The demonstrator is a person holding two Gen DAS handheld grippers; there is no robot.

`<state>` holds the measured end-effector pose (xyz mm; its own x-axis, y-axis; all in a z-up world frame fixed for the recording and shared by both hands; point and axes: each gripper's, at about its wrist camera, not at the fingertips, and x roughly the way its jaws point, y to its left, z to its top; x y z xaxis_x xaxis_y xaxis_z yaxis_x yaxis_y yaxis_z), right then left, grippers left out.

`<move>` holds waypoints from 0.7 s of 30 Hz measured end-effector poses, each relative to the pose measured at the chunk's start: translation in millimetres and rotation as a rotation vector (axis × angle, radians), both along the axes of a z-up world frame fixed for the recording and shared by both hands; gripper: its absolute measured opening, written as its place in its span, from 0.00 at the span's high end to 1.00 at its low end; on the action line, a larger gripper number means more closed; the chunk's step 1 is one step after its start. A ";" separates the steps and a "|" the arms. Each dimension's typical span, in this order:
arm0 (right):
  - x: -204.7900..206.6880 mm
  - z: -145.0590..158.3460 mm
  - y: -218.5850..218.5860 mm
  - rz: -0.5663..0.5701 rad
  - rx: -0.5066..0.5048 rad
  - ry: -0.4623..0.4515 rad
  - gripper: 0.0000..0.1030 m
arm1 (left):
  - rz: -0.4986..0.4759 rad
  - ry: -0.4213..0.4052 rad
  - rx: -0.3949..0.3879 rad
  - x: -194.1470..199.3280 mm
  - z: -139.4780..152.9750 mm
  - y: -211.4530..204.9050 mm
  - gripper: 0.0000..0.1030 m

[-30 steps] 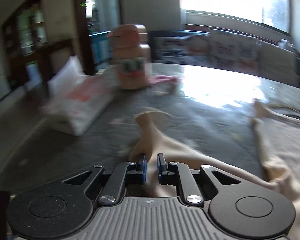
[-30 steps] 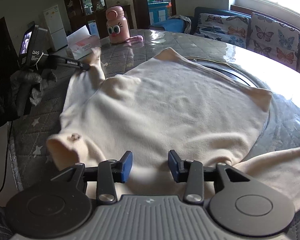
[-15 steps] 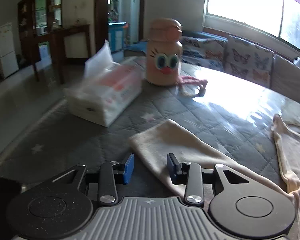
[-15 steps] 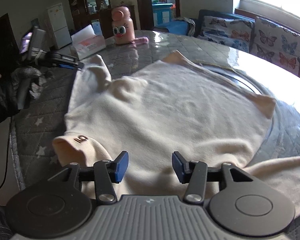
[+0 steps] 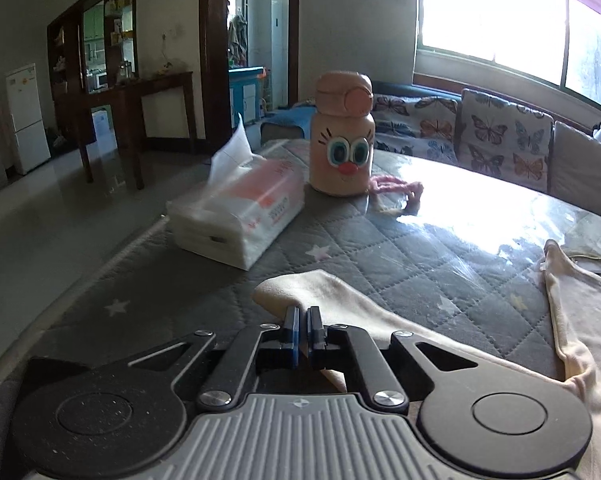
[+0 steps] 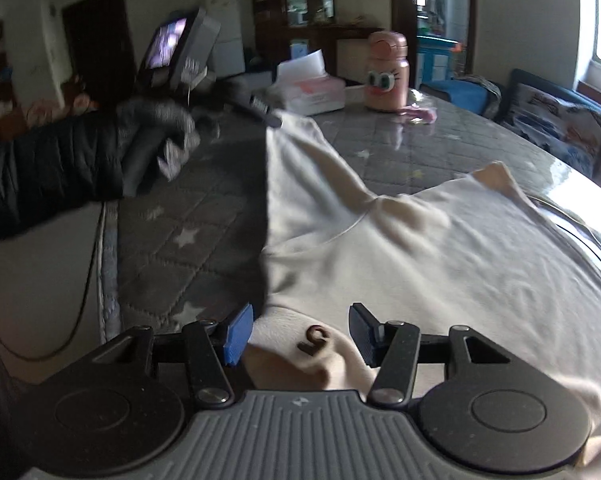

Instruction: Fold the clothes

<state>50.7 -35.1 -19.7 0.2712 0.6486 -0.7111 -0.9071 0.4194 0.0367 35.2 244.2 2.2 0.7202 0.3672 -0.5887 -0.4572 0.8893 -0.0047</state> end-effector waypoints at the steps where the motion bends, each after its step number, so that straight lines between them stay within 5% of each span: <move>1: -1.4 -2.8 2.5 0.003 -0.014 -0.006 0.59 | 0.002 -0.002 0.001 -3.1 1.9 -0.2 0.96; 4: -4.7 -5.5 2.1 0.026 -0.008 0.032 0.92 | 0.008 -0.010 -0.008 -15.6 8.5 0.5 0.96; 7: -10.2 -3.3 -2.9 0.055 -0.014 0.040 0.96 | 0.011 -0.010 -0.008 -25.7 10.4 2.0 0.96; 14: -9.8 -0.3 -9.7 0.058 0.011 0.075 0.92 | 0.028 0.071 -0.010 -21.0 -10.4 9.9 0.92; 19: -9.0 15.4 -26.7 0.025 0.058 0.078 0.74 | 0.056 0.090 0.011 -27.8 -10.6 12.6 0.91; 21: -5.8 21.5 -36.7 -0.014 0.077 0.072 0.67 | 0.047 0.078 0.013 -32.8 -5.5 10.5 0.84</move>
